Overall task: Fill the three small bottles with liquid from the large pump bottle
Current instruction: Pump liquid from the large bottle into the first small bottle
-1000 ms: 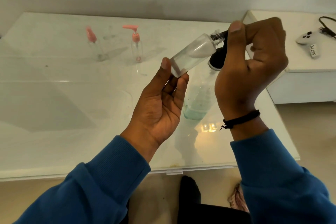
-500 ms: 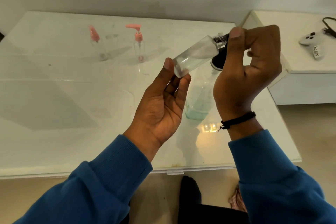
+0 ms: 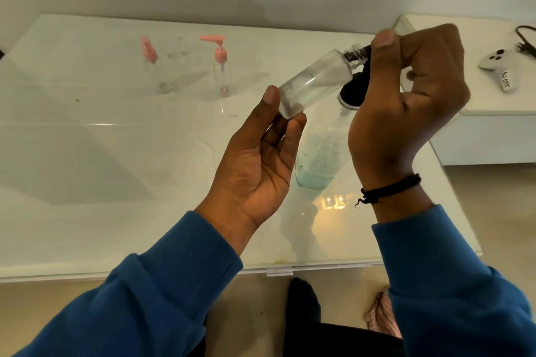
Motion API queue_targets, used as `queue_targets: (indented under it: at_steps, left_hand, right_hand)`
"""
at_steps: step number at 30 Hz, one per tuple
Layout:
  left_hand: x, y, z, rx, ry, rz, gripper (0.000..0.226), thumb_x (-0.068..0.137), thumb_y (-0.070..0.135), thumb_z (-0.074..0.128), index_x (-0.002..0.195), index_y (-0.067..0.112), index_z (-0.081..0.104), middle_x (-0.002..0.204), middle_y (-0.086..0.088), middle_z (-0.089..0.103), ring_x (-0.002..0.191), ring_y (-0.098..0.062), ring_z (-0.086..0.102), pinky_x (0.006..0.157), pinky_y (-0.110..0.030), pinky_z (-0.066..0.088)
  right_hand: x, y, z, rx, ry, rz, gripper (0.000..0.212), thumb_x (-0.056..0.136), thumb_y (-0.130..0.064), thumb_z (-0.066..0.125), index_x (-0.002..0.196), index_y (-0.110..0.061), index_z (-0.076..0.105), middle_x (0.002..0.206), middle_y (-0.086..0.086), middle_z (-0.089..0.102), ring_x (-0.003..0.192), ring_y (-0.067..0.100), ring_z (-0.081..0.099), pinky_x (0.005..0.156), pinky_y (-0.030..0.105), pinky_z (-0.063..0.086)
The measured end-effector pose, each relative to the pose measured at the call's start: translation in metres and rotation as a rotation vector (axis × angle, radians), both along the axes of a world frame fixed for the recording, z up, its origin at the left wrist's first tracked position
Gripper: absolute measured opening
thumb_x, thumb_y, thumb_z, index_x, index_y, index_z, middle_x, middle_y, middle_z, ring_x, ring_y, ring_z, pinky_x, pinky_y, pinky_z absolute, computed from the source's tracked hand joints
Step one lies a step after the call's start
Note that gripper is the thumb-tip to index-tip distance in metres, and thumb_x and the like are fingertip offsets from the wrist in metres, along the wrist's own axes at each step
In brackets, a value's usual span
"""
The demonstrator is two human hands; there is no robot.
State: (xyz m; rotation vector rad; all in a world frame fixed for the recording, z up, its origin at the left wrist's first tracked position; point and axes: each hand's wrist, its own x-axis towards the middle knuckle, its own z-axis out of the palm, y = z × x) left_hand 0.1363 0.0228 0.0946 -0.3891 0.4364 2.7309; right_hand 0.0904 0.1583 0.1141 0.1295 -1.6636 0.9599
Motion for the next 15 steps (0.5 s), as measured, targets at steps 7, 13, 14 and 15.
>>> queue_targets:
  at_steps: [7, 13, 14, 15]
  left_hand:
    - [0.0015, 0.0001, 0.0004, -0.019, -0.011, 0.026, 0.062, 0.070, 0.020, 0.078, 0.129, 0.004, 0.064, 0.106, -0.013, 0.072, 0.082, -0.017, 0.072, 0.059, -0.020, 0.058]
    - [0.0009, -0.0004, -0.0005, -0.038, -0.008, 0.042, 0.063, 0.067, 0.021, 0.080, 0.127, 0.005, 0.066, 0.109, -0.014, 0.073, 0.081, -0.017, 0.072, 0.061, -0.020, 0.059]
    - [0.0010, -0.0005, -0.0009, -0.038, -0.013, 0.046, 0.065, 0.067, 0.021, 0.080, 0.128, 0.005, 0.065, 0.110, -0.014, 0.072, 0.082, -0.017, 0.072, 0.062, -0.020, 0.059]
    - [0.0014, -0.0006, -0.0013, -0.038, -0.016, 0.047, 0.065, 0.067, 0.021, 0.080, 0.129, 0.005, 0.065, 0.110, -0.014, 0.072, 0.082, -0.017, 0.072, 0.062, -0.020, 0.059]
  right_hand:
    - [0.0010, 0.0015, -0.0052, -0.007, -0.020, 0.025, 0.031, 0.096, -0.004, 0.061, 0.065, -0.002, 0.059, 0.068, 0.009, 0.051, 0.068, 0.026, 0.045, 0.063, 0.038, 0.037]
    - [0.0015, -0.0023, -0.0054, -0.003, -0.023, 0.017, 0.030, 0.096, -0.004, 0.061, 0.066, -0.003, 0.059, 0.068, 0.010, 0.051, 0.068, 0.022, 0.044, 0.062, 0.039, 0.037]
    - [0.0017, -0.0025, -0.0072, -0.006, -0.028, 0.021, 0.031, 0.096, -0.004, 0.061, 0.066, -0.003, 0.059, 0.068, 0.010, 0.052, 0.069, 0.022, 0.045, 0.062, 0.042, 0.038]
    - [0.0018, -0.0022, -0.0080, -0.005, -0.030, 0.023, 0.031, 0.096, -0.004, 0.061, 0.066, -0.003, 0.059, 0.067, 0.011, 0.053, 0.069, 0.024, 0.046, 0.062, 0.045, 0.038]
